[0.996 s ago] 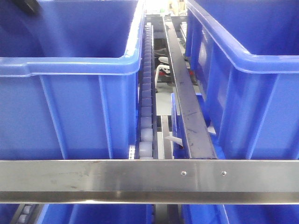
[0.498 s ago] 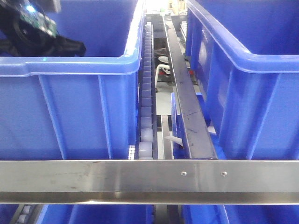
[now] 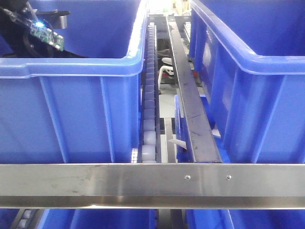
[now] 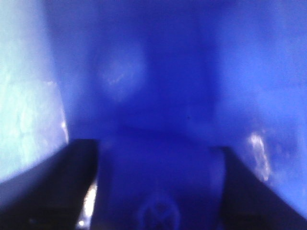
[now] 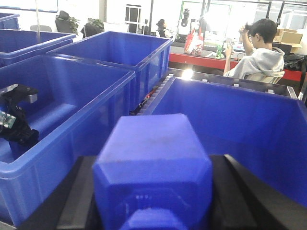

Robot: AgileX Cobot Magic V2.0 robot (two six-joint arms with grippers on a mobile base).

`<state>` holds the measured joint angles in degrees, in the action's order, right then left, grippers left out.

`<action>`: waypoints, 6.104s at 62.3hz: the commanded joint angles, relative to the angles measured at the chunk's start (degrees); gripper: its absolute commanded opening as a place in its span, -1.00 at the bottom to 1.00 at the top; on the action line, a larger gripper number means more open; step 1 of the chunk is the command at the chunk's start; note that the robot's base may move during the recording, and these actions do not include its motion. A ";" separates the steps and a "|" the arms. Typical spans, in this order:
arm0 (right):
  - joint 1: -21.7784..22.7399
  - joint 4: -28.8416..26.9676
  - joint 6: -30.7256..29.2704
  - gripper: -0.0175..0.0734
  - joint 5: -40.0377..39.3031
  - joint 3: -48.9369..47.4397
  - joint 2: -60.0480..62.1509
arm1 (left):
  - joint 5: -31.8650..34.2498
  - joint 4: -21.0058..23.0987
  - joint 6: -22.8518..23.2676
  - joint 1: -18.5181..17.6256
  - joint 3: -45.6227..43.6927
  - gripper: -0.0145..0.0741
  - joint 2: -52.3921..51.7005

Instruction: Pick and sort blue part to right shelf

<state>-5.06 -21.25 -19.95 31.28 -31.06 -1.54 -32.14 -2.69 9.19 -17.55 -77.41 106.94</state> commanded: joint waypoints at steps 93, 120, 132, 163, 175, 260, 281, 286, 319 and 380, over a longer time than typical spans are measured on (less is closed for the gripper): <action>6.71 1.89 3.40 -0.19 6.86 -36.53 -66.38 | 1.71 -7.98 0.20 -0.19 37.42 -0.39 -84.74; 11.82 7.00 3.40 -0.19 5.60 -44.99 -92.62 | -1.13 -3.54 0.20 -0.19 37.42 -0.39 -88.19; 11.82 7.10 3.35 -0.18 4.72 -46.29 -98.53 | -1.02 -3.50 0.20 -0.19 37.42 -0.39 -88.19; 11.82 7.14 3.35 0.72 5.72 -46.29 -98.38 | -4.12 -7.63 0.20 -0.19 37.42 -0.39 -96.05; 11.82 7.14 3.35 0.48 6.76 -46.29 -94.08 | -13.21 -17.65 5.05 -0.19 37.50 -0.39 -104.61; 11.82 6.78 3.30 -0.48 0.11 2.58 1.52 | 5.38 -15.13 6.05 -0.19 52.48 -0.39 -108.30; 11.82 6.78 3.30 -0.48 -0.22 2.58 2.97 | 5.38 -15.13 6.05 -0.19 52.48 -0.39 -108.30; 11.82 6.78 3.30 -0.48 -0.22 2.58 2.97 | 5.38 -15.13 6.05 -0.19 52.48 -0.39 -108.30; 11.82 6.78 3.30 -0.48 -0.09 2.58 2.97 | 13.44 2.69 -4.65 9.00 57.66 -0.39 -108.37; 11.82 6.78 3.30 -0.49 0.32 2.58 2.97 | 33.06 7.00 -4.65 16.35 79.20 -0.39 -108.37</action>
<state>6.72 -13.76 -16.53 36.11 -27.12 0.79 -4.41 3.78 4.66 -1.34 0.42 -0.41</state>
